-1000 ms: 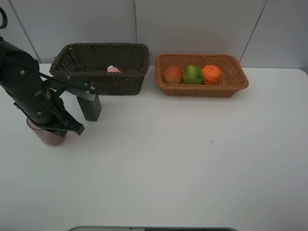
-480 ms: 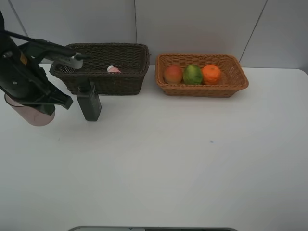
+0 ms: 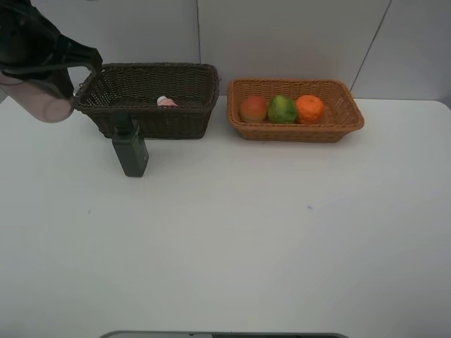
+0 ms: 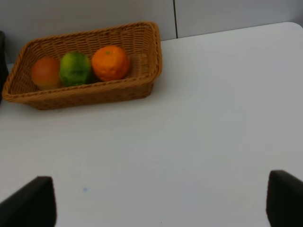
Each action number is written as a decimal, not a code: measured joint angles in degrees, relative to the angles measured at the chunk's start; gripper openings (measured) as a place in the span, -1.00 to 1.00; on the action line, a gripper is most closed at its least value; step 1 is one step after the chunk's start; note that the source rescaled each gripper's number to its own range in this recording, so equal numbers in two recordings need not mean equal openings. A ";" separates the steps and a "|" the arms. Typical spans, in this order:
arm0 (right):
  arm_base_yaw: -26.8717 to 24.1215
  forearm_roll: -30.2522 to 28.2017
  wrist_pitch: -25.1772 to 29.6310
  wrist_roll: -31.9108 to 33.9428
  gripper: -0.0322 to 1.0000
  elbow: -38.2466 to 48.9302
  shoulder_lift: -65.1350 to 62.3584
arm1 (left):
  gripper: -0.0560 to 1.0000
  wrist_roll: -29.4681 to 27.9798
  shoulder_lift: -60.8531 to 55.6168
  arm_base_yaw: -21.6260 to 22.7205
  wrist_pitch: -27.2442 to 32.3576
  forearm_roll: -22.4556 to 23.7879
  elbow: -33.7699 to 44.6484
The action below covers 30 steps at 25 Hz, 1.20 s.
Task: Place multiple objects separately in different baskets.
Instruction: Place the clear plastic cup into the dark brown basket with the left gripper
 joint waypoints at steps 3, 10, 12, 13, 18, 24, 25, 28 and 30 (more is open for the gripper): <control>0.00 0.00 0.00 0.00 0.92 0.00 0.00 | -0.89 -1.17 1.01 0.07 -1.37 1.56 -3.18; 0.00 0.00 0.00 0.00 0.92 0.00 0.00 | -0.89 -1.39 7.18 0.07 -15.94 5.01 -4.90; 0.00 0.00 0.00 0.00 0.92 0.00 0.00 | -0.89 -1.39 8.66 0.07 -20.88 6.43 -4.90; 0.00 0.00 0.00 0.00 0.92 0.00 0.00 | -0.89 -1.39 9.47 0.07 -22.82 7.33 -4.92; 0.00 0.00 0.00 0.00 0.92 0.00 0.00 | -0.89 -1.39 13.68 1.79 -33.49 9.90 -5.10; 0.00 0.00 0.00 0.05 0.92 0.00 0.00 | -0.89 -1.39 19.86 5.24 -42.62 10.01 -5.10; 0.00 0.00 0.00 0.05 0.92 0.00 0.00 | -0.89 -1.39 20.84 5.79 -43.85 10.01 -5.10; 0.00 0.00 0.00 0.05 0.92 0.00 0.00 | -0.89 -1.44 24.39 6.92 -46.78 10.01 -5.10; 0.00 0.00 0.00 0.05 0.92 0.00 0.00 | -0.89 -1.44 26.54 7.06 -48.83 10.01 -5.10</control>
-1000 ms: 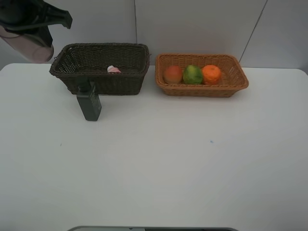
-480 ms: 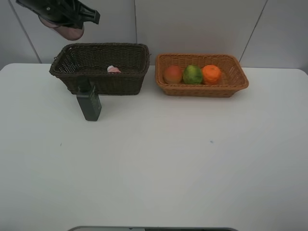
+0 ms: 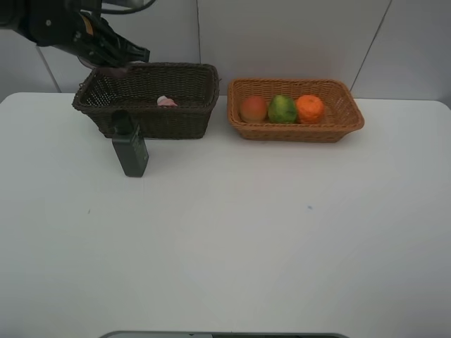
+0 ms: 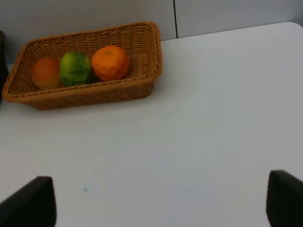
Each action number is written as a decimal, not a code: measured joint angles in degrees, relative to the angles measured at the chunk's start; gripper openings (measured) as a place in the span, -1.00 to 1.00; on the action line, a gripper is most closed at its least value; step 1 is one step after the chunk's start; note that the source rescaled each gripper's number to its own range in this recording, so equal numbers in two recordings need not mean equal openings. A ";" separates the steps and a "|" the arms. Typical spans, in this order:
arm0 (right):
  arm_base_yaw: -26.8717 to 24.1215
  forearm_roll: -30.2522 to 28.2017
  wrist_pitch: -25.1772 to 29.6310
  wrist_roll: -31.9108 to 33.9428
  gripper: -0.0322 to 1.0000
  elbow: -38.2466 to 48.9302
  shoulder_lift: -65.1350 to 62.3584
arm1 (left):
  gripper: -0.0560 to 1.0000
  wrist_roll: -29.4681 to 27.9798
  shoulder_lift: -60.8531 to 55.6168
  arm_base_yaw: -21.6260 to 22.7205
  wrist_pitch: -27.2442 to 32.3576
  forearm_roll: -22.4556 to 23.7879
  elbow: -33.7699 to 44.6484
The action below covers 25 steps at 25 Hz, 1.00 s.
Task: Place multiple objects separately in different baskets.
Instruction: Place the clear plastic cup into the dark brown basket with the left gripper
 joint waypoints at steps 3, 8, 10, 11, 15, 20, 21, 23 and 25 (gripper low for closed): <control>0.00 0.00 0.00 0.00 0.92 0.00 0.00 | -0.89 0.00 2.88 0.00 -2.06 0.00 0.00; 0.00 0.00 0.00 0.00 0.92 0.00 0.00 | -0.89 0.00 5.74 0.00 -2.67 0.00 0.00; 0.00 0.00 0.00 0.00 0.92 0.00 0.00 | -0.89 0.00 6.21 0.00 -2.73 0.00 0.00; 0.00 0.00 0.00 0.00 0.92 0.00 0.00 | -0.89 0.00 6.41 0.00 -2.73 0.00 0.00; 0.00 0.00 0.00 0.00 0.92 0.00 0.00 | -0.89 0.00 7.47 0.00 -2.73 0.05 0.00; 0.00 0.00 0.00 0.00 0.92 0.00 0.00 | -0.83 0.00 8.15 0.00 -2.61 0.05 0.00; 0.00 0.00 0.00 0.00 0.92 0.00 0.00 | -0.75 0.00 8.15 0.00 -2.61 0.05 0.00; 0.00 0.00 0.00 0.00 0.92 0.00 0.00 | -0.43 0.00 8.15 0.00 -2.61 0.05 0.00; 0.00 0.00 0.00 0.00 0.92 0.00 0.00 | -0.03 0.00 8.03 0.00 -2.55 0.05 0.00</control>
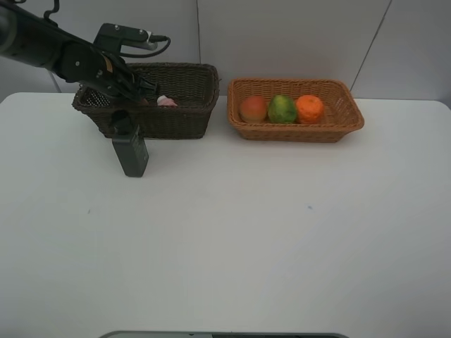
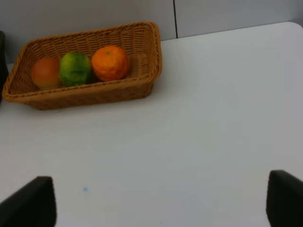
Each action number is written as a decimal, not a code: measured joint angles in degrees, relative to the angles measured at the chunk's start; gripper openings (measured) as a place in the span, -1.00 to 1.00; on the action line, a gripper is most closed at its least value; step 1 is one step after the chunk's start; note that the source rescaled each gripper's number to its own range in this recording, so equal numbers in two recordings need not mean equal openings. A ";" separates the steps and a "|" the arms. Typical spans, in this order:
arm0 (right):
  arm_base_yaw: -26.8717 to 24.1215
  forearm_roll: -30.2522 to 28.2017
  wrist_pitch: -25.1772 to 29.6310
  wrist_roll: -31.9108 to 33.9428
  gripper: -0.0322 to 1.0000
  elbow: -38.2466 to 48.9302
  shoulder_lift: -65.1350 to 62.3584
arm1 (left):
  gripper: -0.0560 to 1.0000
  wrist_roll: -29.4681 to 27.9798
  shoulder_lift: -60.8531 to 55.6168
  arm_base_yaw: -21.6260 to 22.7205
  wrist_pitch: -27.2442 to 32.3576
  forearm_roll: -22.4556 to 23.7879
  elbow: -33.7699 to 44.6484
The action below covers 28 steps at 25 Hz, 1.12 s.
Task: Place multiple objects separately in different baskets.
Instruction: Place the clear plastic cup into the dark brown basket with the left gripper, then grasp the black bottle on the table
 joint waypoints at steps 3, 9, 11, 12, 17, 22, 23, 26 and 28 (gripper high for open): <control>0.00 0.00 0.00 0.00 0.92 0.00 0.00 | 0.54 0.00 -0.46 0.00 0.22 -0.05 -0.26; 0.00 0.00 0.00 0.00 0.92 0.00 0.00 | 0.82 0.00 -3.79 0.00 1.29 -0.24 -0.44; 0.00 0.00 0.00 0.00 0.92 0.00 0.00 | 0.84 0.00 -5.57 0.00 2.55 -0.67 -0.44; 0.00 0.00 0.00 0.00 0.92 0.00 0.00 | 0.84 0.00 -6.58 -0.05 2.55 -1.12 -0.44; 0.00 0.00 0.00 0.00 0.92 0.00 0.00 | 0.84 0.00 -11.41 -0.55 10.07 -5.36 -0.49; 0.00 0.00 0.00 0.00 0.92 0.00 0.00 | 0.84 0.00 -15.67 -0.73 21.22 -11.73 -0.49; 0.00 0.00 0.00 0.00 0.92 0.00 0.00 | 0.84 0.04 -16.53 -1.05 23.27 -12.33 -0.49; 0.00 0.00 0.00 0.00 0.92 0.00 0.00 | 0.84 0.11 -18.72 -2.40 29.58 -13.31 -0.49; 0.00 0.00 0.00 0.00 0.92 0.00 0.00 | 0.86 0.17 -19.95 -3.40 32.82 -13.76 -0.49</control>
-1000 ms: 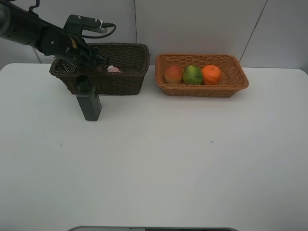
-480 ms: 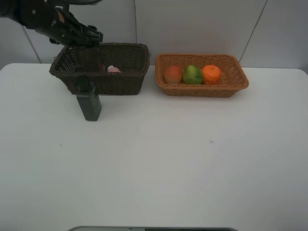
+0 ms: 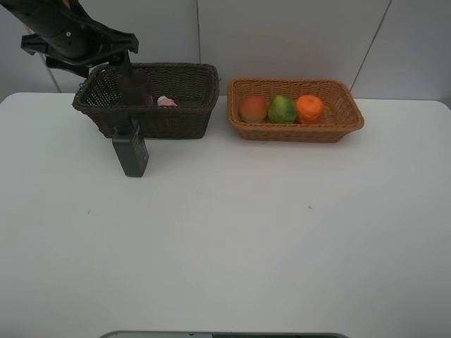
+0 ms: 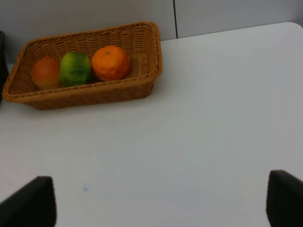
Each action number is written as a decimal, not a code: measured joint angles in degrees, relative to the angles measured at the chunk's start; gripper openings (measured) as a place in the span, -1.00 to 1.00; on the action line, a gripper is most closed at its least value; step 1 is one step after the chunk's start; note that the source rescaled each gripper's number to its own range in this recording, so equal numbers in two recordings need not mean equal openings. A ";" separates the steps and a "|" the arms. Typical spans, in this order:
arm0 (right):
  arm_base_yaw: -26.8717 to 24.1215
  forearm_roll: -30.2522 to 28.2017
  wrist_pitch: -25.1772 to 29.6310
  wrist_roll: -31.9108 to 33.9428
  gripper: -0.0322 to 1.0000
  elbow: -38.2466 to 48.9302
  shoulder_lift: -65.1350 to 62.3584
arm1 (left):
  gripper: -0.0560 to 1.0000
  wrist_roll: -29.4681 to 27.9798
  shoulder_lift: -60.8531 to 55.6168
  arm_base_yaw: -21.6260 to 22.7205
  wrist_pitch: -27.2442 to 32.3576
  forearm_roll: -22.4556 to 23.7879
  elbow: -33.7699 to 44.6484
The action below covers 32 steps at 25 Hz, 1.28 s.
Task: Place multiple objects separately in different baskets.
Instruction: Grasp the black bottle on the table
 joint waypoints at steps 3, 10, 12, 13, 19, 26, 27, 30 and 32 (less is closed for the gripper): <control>0.00 0.00 0.00 0.00 0.92 0.00 0.00 | 0.96 0.05 -0.90 -1.44 5.02 -1.32 -0.15; 0.00 0.00 0.00 0.00 0.92 0.00 0.00 | 0.99 -0.49 -0.92 -3.02 13.47 -2.92 -0.15; 0.00 0.00 0.00 0.00 0.92 0.00 0.00 | 0.99 -0.84 -0.92 -3.02 13.86 -2.92 -0.15; 0.00 0.00 0.00 0.00 0.92 0.00 0.00 | 0.99 -0.98 -0.92 -3.02 13.86 -2.92 -0.15; 0.00 0.00 0.00 0.00 0.92 0.00 0.00 | 1.00 -1.63 0.66 -3.02 12.68 -3.44 -0.15; 0.00 0.00 0.00 0.00 0.92 0.00 0.00 | 1.00 -3.08 5.57 -3.02 11.61 -3.58 -0.15; 0.00 0.00 0.00 0.00 0.92 0.00 0.00 | 1.00 -3.08 5.91 -3.02 11.01 -3.58 -0.15; 0.00 0.00 0.00 0.00 0.92 0.00 0.00 | 1.00 -3.08 6.34 -3.02 9.16 -3.58 -0.15; 0.00 0.00 0.00 0.00 0.92 0.00 0.00 | 1.00 -3.03 6.63 -3.02 8.75 -3.58 -0.15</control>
